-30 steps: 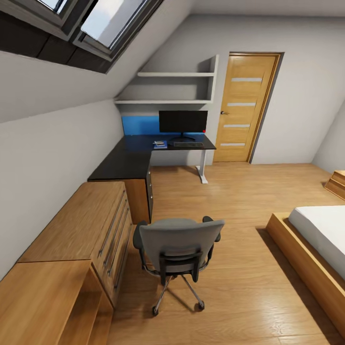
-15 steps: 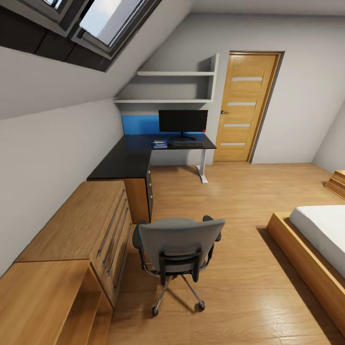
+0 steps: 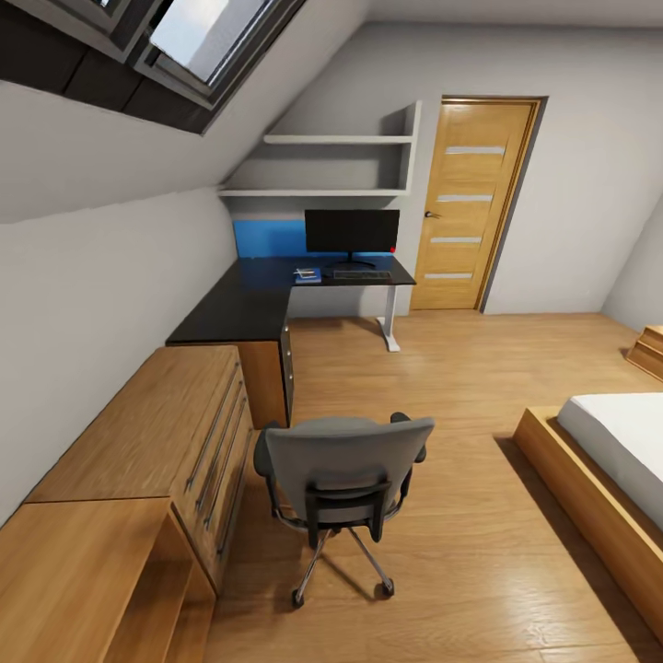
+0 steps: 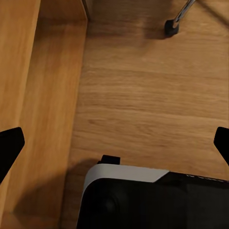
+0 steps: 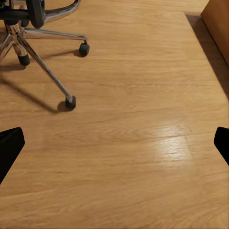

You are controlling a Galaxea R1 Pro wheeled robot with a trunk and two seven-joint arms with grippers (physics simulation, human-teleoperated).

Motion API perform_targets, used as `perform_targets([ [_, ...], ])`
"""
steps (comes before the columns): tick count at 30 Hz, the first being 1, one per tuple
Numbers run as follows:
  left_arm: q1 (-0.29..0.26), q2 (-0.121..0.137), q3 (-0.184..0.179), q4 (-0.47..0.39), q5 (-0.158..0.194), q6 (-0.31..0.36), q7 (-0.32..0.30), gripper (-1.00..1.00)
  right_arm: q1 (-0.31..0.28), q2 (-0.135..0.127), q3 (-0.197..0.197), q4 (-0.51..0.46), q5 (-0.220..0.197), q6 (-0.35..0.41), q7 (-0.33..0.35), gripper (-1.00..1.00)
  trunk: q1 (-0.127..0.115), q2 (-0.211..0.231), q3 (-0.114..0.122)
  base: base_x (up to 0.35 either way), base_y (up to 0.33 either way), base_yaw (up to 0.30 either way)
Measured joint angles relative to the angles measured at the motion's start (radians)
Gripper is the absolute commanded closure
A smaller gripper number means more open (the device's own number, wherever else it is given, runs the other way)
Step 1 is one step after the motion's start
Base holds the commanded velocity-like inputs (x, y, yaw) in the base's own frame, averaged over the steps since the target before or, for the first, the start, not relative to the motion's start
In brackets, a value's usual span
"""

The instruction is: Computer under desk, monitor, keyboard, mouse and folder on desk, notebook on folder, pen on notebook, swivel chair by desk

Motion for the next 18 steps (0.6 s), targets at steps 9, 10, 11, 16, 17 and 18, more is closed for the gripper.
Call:
perform_targets([
  [9, 0.0, 0.002, 0.0, -0.003, 0.0, 0.068, -0.002, -1.0, 0.0, -0.008, -0.002, 0.0, -0.001, 0.003, 0.001, -1.0, 0.035, -0.063, -0.028, 0.0, 0.0, 0.0],
  [10, 0.0, 0.001, 0.0, -0.004, 0.0, 0.076, -0.002, -1.0, 0.0, -0.011, -0.001, 0.0, -0.001, 0.005, 0.001, -1.0, 0.038, -0.07, -0.031, 0.0, 0.0, 0.0],
  [11, 0.0, 0.001, 0.0, -0.004, 0.0, 0.079, -0.001, -1.0, 0.0, -0.012, -0.001, 0.0, 0.0, 0.005, 0.001, -1.0, 0.042, -0.077, -0.035, 0.0, 0.0, 0.0],
  [16, 0.0, 0.0, 0.0, -0.005, -0.001, 0.13, 0.002, -1.0, 0.0, -0.016, 0.0, 0.0, 0.0, 0.01, 0.001, -1.0, 0.061, -0.112, -0.05, 0.0, 0.0, 0.0],
  [17, 0.0, 0.001, 0.0, -0.005, -0.002, 0.161, -0.001, -1.0, 0.0, -0.017, -0.002, 0.0, -0.001, 0.012, 0.001, -1.0, 0.065, -0.119, -0.053, 0.0, 0.0, 0.0],
  [18, 0.0, 0.001, 0.0, -0.005, -0.002, 0.167, -0.002, -1.0, 0.0, -0.018, -0.002, 0.0, -0.001, 0.011, 0.002, -1.0, 0.069, -0.126, -0.057, 0.0, 0.0, 0.0],
])
